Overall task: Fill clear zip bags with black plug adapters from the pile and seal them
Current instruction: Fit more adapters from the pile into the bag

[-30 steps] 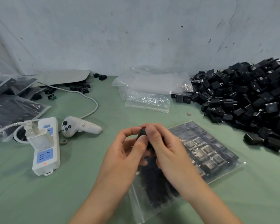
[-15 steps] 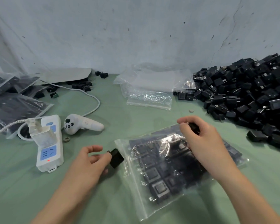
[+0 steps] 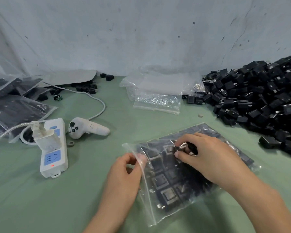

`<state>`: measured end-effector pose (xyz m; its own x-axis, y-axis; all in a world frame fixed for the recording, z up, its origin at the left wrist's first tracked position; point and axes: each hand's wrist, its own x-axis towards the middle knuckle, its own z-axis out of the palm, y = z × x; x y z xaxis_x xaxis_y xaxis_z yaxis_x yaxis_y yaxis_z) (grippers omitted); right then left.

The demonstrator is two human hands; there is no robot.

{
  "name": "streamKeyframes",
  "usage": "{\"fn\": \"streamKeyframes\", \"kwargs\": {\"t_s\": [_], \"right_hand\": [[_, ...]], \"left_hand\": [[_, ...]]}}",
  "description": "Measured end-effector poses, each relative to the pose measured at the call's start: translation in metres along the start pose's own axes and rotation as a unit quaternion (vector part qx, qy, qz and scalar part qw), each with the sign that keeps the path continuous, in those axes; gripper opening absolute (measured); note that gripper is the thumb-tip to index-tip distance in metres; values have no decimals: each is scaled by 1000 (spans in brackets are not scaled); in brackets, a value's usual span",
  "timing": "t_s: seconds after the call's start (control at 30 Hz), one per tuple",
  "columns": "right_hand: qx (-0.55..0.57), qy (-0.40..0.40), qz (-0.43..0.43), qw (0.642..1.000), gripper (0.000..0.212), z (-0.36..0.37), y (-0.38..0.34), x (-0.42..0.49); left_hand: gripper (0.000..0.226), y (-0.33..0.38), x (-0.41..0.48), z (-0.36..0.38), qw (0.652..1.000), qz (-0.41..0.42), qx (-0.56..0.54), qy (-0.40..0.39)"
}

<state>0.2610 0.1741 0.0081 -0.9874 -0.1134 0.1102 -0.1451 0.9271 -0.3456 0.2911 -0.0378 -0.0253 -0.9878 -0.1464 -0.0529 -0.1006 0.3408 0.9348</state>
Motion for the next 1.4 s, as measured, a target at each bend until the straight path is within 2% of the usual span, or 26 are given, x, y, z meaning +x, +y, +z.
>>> {"fn": "streamKeyframes", "kwargs": {"t_s": [0.1, 0.17, 0.27, 0.4, 0.57, 0.7, 0.83, 0.93, 1.13, 1.27, 1.33, 1.4], "right_hand": [[3, -10, -1, 1000, 19, 2, 0, 0], [18, -6, -3, 1000, 16, 2, 1, -1], [50, -24, -5, 998, 13, 1, 4, -2], [65, -65, 0, 996, 5, 0, 8, -2], [60, -61, -7, 996, 5, 2, 9, -1], [88, -61, -18, 994, 8, 5, 9, -1], [106, -72, -41, 991, 10, 7, 5, -1], [134, -79, -57, 986, 10, 6, 2, -3], [185, -60, -31, 980, 22, -1, 9, -4], [232, -63, -9, 971, 22, 3, 17, -3], [312, -33, 27, 949, 21, 3, 21, 0], [412, 4, 79, 908, 19, -1, 26, 3]], "left_hand": [[22, -4, -2, -3, 999, 27, -16, -24], [26, 0, 2, -4, 995, -18, -102, 1], [17, 3, 7, -7, 948, -93, -303, 23], [28, 3, 12, -4, 910, -113, -398, -28], [11, 14, 14, -3, 904, -103, -408, -76], [20, 13, 13, -6, 893, -128, -420, -99], [35, 13, 11, 0, 917, -95, -370, -112], [21, 12, 11, 5, 918, -94, -375, -92], [13, 17, 8, 13, 887, -120, -433, -105], [30, 19, 8, 12, 839, -151, -492, -177], [30, 19, 8, 10, 807, -163, -527, -208], [11, 20, 11, 7, 790, -171, -547, -217]]}}
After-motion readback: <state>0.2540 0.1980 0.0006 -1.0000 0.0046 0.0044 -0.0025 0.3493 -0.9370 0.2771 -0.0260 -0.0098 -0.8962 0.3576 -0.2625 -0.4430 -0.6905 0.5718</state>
